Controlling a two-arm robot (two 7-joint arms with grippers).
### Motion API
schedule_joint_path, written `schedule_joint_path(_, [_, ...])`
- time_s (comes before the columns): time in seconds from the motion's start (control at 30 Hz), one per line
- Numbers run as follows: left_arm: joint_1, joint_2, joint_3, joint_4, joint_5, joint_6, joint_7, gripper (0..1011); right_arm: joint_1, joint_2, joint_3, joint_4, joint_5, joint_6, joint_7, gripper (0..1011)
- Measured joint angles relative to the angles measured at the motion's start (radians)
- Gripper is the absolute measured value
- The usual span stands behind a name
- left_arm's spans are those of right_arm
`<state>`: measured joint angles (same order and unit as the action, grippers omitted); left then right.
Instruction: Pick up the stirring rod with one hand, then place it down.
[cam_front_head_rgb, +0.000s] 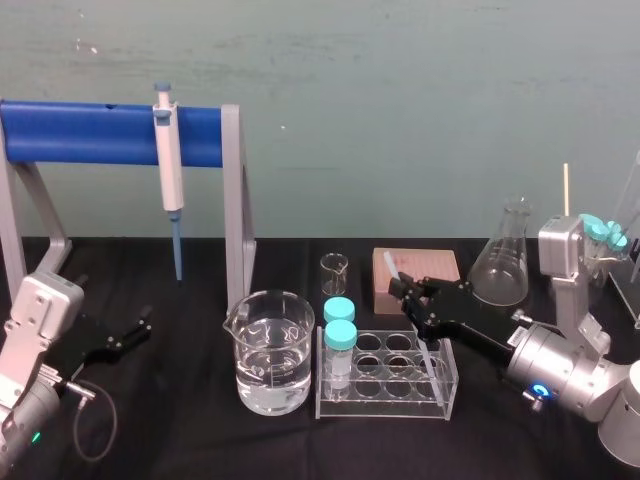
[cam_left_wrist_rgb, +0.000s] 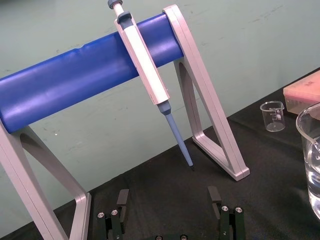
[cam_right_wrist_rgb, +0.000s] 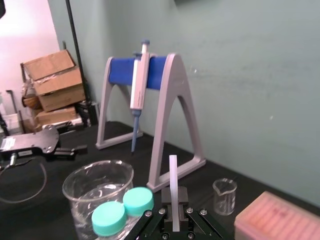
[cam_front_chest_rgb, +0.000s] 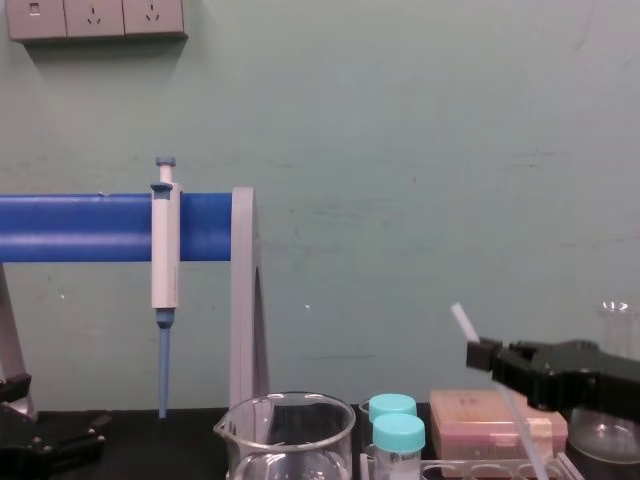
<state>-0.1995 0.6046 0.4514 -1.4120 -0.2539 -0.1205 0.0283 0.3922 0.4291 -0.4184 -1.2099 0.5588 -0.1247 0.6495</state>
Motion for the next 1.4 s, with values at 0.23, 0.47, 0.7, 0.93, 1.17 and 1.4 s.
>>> schedule_joint_path(0.23, [0.000, 0.000, 0.000, 0.000, 0.000, 0.000, 0.000, 1000, -0.017, 0.003, 0.025, -0.047, -0.045, -0.077, -0.042, 66])
schedule_joint_path(0.47, [0.000, 0.000, 0.000, 0.000, 0.000, 0.000, 0.000, 1000, -0.012, -0.011, 0.045, -0.077, -0.077, -0.151, -0.041, 66])
schedule_joint_path(0.7, [0.000, 0.000, 0.000, 0.000, 0.000, 0.000, 0.000, 1000, -0.005, -0.044, 0.082, -0.096, -0.082, -0.234, -0.045, 66])
schedule_joint_path(0.93, [0.000, 0.000, 0.000, 0.000, 0.000, 0.000, 0.000, 1000, -0.024, -0.080, 0.137, -0.088, -0.079, -0.363, -0.058, 66])
schedule_joint_path(1.17, [0.000, 0.000, 0.000, 0.000, 0.000, 0.000, 0.000, 1000, -0.072, -0.102, 0.179, -0.085, -0.045, -0.413, -0.048, 66])
schedule_joint_path(1.4, [0.000, 0.000, 0.000, 0.000, 0.000, 0.000, 0.000, 1000, -0.125, -0.105, 0.202, -0.113, -0.044, -0.377, -0.064, 66])
